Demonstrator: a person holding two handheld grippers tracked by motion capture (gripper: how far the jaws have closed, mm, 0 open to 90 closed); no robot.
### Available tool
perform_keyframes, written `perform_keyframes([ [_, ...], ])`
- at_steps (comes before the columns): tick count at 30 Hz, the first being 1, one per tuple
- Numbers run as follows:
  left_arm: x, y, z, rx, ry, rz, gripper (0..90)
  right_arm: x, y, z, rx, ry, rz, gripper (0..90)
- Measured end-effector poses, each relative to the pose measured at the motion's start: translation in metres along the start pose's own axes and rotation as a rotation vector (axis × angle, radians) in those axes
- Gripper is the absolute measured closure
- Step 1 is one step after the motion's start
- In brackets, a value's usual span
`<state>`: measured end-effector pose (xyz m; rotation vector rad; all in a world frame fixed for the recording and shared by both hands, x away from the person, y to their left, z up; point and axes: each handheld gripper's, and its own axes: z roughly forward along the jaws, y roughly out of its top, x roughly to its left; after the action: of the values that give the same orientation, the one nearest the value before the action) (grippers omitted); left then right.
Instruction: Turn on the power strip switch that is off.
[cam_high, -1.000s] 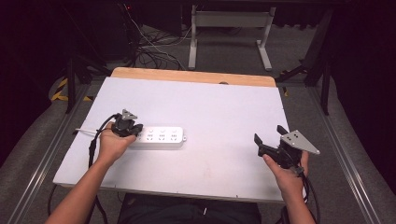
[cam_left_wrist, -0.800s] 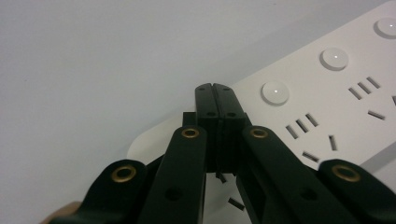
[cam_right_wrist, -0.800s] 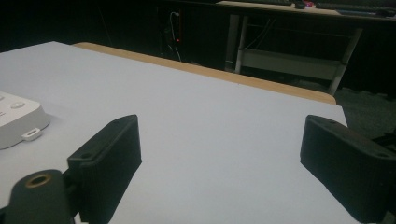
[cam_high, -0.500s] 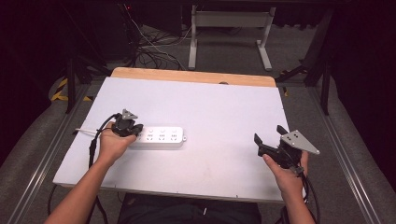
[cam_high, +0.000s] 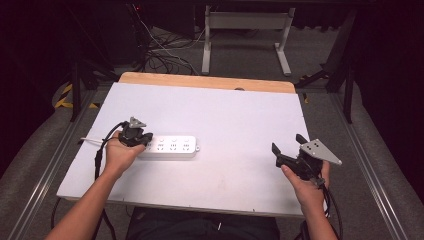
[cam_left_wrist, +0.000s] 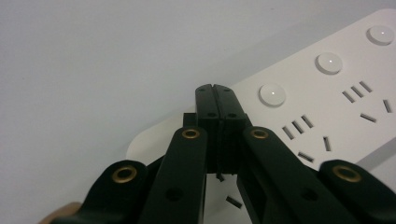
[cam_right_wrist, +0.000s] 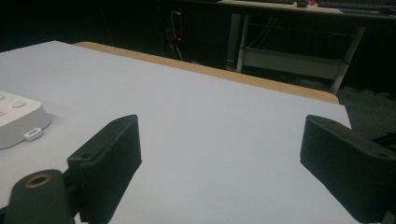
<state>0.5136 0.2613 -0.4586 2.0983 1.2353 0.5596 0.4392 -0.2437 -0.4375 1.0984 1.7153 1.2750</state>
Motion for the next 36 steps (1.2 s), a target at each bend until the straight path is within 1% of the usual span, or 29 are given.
perform_keyframes([
  [4, 0.001, 0.001, -0.002, -0.015, -0.003, 0.000, 90.0, 0.000, 0.000, 0.000, -0.002, 0.003, 0.000, 12.6],
  [5, 0.001, 0.000, -0.003, -0.018, -0.004, 0.015, 90.0, 0.000, 0.000, 0.000, -0.002, 0.001, -0.002, 12.5],
  [7, 0.001, 0.001, -0.008, -0.053, -0.009, 0.011, 90.0, 0.000, 0.000, 0.000, -0.002, 0.001, -0.002, 12.5],
  [8, 0.001, 0.002, -0.014, -0.093, -0.015, -0.001, 90.0, 0.000, 0.000, 0.001, -0.001, 0.001, -0.002, 12.5],
  [9, 0.001, 0.002, -0.014, -0.093, -0.015, -0.001, 90.0, 0.000, 0.000, 0.001, -0.001, 0.001, -0.002, 12.5],
  [10, 0.002, 0.002, -0.020, -0.130, -0.025, -0.021, 90.0, 0.000, 0.000, 0.001, 0.000, 0.002, -0.001, 12.6],
  [11, 0.002, 0.002, -0.020, -0.130, -0.025, -0.021, 90.0, -0.001, 0.000, 0.001, 0.000, 0.002, -0.001, 12.5],
  [14, 0.003, 0.000, -0.032, -0.214, -0.004, -0.039, 90.0, -0.001, 0.000, 0.000, 0.001, -0.003, -0.001, 12.5],
  [17, 0.004, -0.004, -0.044, -0.312, 0.007, -0.063, 90.0, -0.001, 0.000, 0.000, 0.001, -0.005, 0.001, 12.5],
  [18, 0.005, -0.007, -0.054, -0.377, 0.012, -0.086, 90.0, -0.001, 0.000, 0.000, -0.001, -0.007, 0.003, 12.5],
  [19, 0.005, -0.007, -0.054, -0.377, 0.012, -0.086, 90.0, -0.001, 0.000, -0.001, -0.003, -0.007, 0.003, 12.5],
  [20, 0.006, -0.009, -0.057, -0.405, 0.021, -0.101, 90.0, -0.001, 0.000, -0.001, -0.003, -0.007, 0.003, 12.5],
  [22, 0.009, -0.012, -0.066, -0.488, 0.045, -0.139, 90.0, -0.001, 0.000, -0.001, -0.003, -0.007, 0.001, 12.5],
  [24, 0.010, -0.016, -0.072, -0.566, 0.075, -0.177, 90.0, -0.001, 0.000, -0.001, -0.003, -0.007, 0.001, 12.5],
  [25, 0.011, -0.023, -0.077, -0.624, 0.102, -0.211, 90.0, -0.001, 0.000, -0.001, -0.003, -0.006, 0.002, 12.5],
  [26, 0.011, -0.023, -0.077, -0.624, 0.102, -0.211, 90.0, -0.001, 0.000, -0.001, -0.003, -0.007, 0.004, 12.5],
  [27, 0.011, -0.030, -0.083, -0.655, 0.146, -0.236, 90.0, -0.002, 0.000, -0.001, -0.003, -0.005, 0.003, 12.5],
  [28, 0.011, -0.034, -0.086, -0.665, 0.170, -0.243, 90.0, -0.002, 0.000, -0.001, -0.005, -0.005, 0.005, 12.5],
  [29, 0.011, -0.034, -0.086, -0.665, 0.170, -0.243, 90.0, -0.002, 0.000, -0.001, -0.005, -0.005, 0.005, 12.5],
  [30, 0.010, -0.038, -0.090, -0.673, 0.193, -0.250, 90.0, -0.002, 0.000, -0.001, -0.004, -0.009, 0.005, 12.5],
  [32, 0.009, -0.045, -0.099, -0.690, 0.217, -0.265, 90.0, -0.003, 0.000, -0.001, -0.004, -0.008, 0.005, 12.5],
  [34, 0.009, -0.051, -0.105, -0.706, 0.236, -0.267, 90.0, -0.002, 0.000, -0.001, -0.004, -0.006, 0.006, 12.5],
  [36, 0.009, -0.054, -0.108, -0.710, 0.245, -0.266, 90.0, -0.002, 0.000, 0.000, -0.006, -0.002, 0.006, 12.5],
])
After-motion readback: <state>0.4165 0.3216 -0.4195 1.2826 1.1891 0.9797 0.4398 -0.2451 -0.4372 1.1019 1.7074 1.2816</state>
